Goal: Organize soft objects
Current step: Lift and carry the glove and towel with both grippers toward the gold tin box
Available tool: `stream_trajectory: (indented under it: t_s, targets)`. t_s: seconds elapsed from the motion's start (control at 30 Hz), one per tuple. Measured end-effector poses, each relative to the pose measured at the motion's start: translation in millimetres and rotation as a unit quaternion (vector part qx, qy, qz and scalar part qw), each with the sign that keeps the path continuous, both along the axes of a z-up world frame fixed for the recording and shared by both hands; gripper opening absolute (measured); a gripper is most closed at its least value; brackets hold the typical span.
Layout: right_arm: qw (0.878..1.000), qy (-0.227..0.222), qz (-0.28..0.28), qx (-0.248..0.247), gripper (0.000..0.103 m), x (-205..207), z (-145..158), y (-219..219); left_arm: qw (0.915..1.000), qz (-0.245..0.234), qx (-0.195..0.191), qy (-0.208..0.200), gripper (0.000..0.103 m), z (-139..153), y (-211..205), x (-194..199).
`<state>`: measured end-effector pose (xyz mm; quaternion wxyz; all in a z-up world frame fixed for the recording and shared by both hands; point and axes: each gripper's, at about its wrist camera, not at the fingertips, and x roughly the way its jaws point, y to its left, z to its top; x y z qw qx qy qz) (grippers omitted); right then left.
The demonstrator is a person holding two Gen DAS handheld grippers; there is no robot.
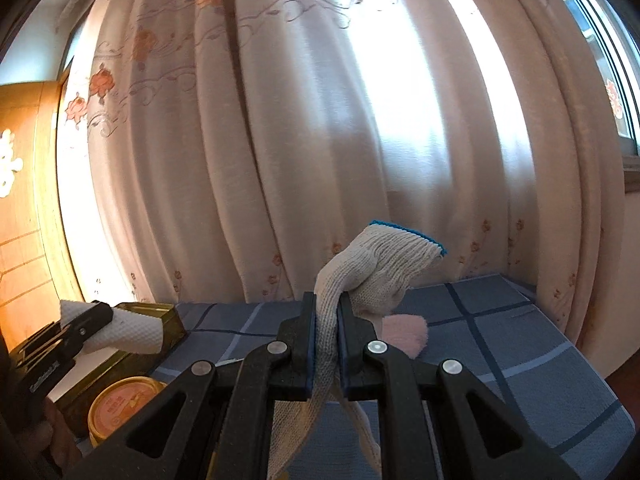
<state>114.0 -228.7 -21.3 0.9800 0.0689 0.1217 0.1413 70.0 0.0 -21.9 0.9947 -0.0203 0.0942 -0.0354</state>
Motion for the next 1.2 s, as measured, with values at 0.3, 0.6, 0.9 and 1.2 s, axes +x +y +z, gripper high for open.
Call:
stream_trajectory:
  t_s: [0.3, 0.6, 0.9, 1.2]
  targets:
    - [0.999, -0.020, 0.020, -0.026, 0.010, -9, 2, 29, 0.9997, 0.022, -0.012, 0.007, 0.014, -1, 16, 3]
    - [0.998, -0.040, 0.031, -0.042, 0.010, -15, 4, 54, 0.9988, 0.046, -0.017, 0.004, 0.014, -1, 28, 3]
    - [0.995, -0.055, 0.042, -0.075, 0.010, -24, 3, 84, 0.9983, 0.053, -0.022, 0.001, 0.014, 0, 36, 1]
    - [0.993, -0.056, 0.057, -0.083, 0.010, -27, 2, 105, 0.9974, 0.066, -0.028, 0.002, 0.014, -1, 42, -1]
